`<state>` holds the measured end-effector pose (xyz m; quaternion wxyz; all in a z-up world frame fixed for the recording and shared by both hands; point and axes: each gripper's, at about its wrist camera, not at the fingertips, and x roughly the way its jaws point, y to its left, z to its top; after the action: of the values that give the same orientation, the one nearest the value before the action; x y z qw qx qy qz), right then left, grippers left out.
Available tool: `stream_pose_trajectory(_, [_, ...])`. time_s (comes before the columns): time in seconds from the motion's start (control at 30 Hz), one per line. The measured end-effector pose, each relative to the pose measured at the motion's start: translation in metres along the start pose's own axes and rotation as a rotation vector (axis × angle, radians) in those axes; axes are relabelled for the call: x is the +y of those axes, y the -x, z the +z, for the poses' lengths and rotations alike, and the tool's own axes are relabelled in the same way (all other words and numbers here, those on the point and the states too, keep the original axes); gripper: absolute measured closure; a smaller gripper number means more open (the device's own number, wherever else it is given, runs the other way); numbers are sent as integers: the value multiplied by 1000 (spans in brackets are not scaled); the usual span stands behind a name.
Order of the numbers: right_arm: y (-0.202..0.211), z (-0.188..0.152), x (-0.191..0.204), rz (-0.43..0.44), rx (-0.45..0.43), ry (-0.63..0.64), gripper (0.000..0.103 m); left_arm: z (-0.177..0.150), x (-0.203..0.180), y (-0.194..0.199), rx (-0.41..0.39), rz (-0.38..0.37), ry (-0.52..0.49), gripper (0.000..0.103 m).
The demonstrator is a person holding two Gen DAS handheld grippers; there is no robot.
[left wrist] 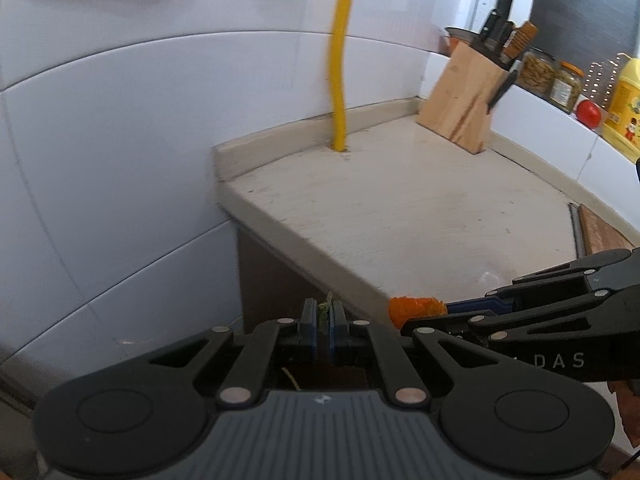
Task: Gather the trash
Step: 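Carry the orange peel in the right tool down over the trash bin, then open the right tool over the bin to drop the orange peel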
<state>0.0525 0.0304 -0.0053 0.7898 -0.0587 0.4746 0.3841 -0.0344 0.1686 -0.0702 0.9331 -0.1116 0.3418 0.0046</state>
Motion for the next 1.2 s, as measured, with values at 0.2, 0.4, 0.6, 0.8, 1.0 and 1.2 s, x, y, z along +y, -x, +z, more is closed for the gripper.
stream_pose_trajectory(0.2, [-20, 7, 17, 31, 31, 23, 83, -5, 24, 3, 11, 33, 39, 100])
stream_pose_trajectory(0.4, [-35, 9, 29, 61, 58, 39, 83, -11, 50, 7, 21, 68, 89, 100])
stream_pose_trajectory(0.6, [-51, 10, 38, 73, 81, 47, 83, -14, 71, 6, 29, 103, 134, 100])
stream_pose_trajectory(0.8, [-73, 13, 45, 73, 110, 58, 82, -14, 79, -4, 52, 117, 153, 100])
stream_pose_trajectory(1.0, [-90, 17, 42, 59, 131, 60, 81, -13, 86, -20, 91, 144, 164, 100])
stream_pose_trajectory(1.2, [-108, 20, 36, 47, 154, 45, 74, -15, 97, -37, 146, 134, 206, 94])
